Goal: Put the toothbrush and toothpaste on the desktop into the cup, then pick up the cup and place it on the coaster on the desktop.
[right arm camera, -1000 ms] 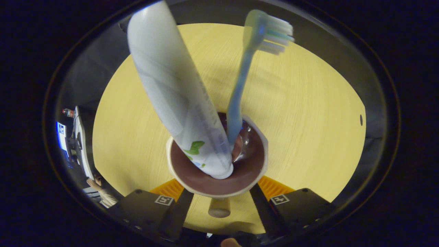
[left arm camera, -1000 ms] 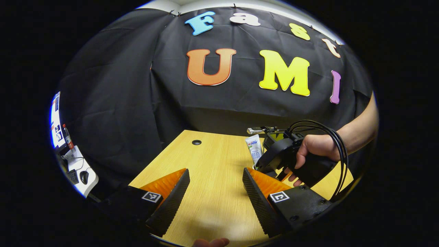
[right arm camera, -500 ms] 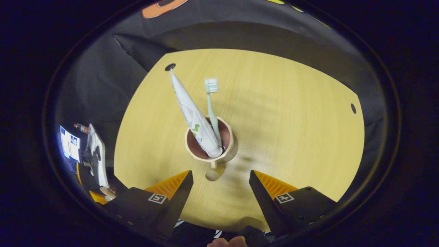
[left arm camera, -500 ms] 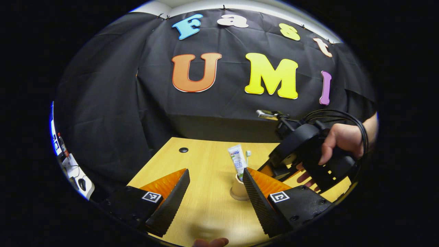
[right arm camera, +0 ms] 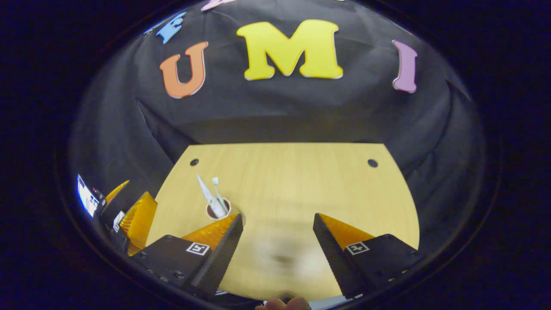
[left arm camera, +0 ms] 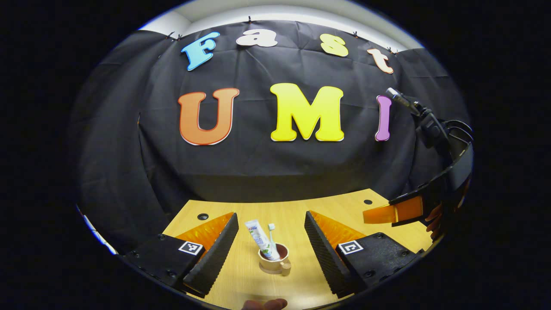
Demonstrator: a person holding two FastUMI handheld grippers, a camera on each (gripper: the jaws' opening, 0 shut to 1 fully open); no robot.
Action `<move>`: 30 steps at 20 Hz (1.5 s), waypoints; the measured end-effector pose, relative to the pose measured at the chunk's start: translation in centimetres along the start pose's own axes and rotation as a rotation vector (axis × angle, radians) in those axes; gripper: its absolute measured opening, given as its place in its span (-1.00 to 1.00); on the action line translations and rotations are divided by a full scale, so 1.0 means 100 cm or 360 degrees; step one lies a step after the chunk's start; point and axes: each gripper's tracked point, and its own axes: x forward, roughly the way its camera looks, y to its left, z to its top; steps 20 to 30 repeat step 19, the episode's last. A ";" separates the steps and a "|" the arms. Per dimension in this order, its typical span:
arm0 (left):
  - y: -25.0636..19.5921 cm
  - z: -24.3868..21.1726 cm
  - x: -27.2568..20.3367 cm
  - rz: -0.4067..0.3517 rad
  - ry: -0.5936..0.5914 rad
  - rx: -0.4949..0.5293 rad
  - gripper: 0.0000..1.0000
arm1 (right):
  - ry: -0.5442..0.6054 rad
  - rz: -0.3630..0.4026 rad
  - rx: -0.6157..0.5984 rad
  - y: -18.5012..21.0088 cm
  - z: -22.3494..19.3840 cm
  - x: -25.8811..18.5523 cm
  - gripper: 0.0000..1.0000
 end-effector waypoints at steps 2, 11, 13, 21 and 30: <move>-0.015 0.014 0.001 -0.0014 -0.0041 -0.0033 0.96 | -0.0214 -0.0058 -0.0033 -0.018 0.013 -0.017 0.94; -0.031 0.055 -0.015 0.0118 -0.0138 -0.0089 0.96 | -0.0734 -0.0165 -0.0055 -0.035 0.026 -0.056 0.94; -0.030 0.055 -0.017 0.0138 -0.0128 -0.0086 0.96 | -0.0796 -0.0156 -0.0068 -0.032 0.029 -0.064 0.94; -0.024 0.062 -0.019 0.0197 -0.0155 -0.0085 0.96 | -0.0834 -0.0114 -0.0082 -0.026 0.035 -0.060 0.94; -0.024 0.062 -0.019 0.0197 -0.0155 -0.0085 0.96 | -0.0834 -0.0114 -0.0082 -0.026 0.035 -0.060 0.94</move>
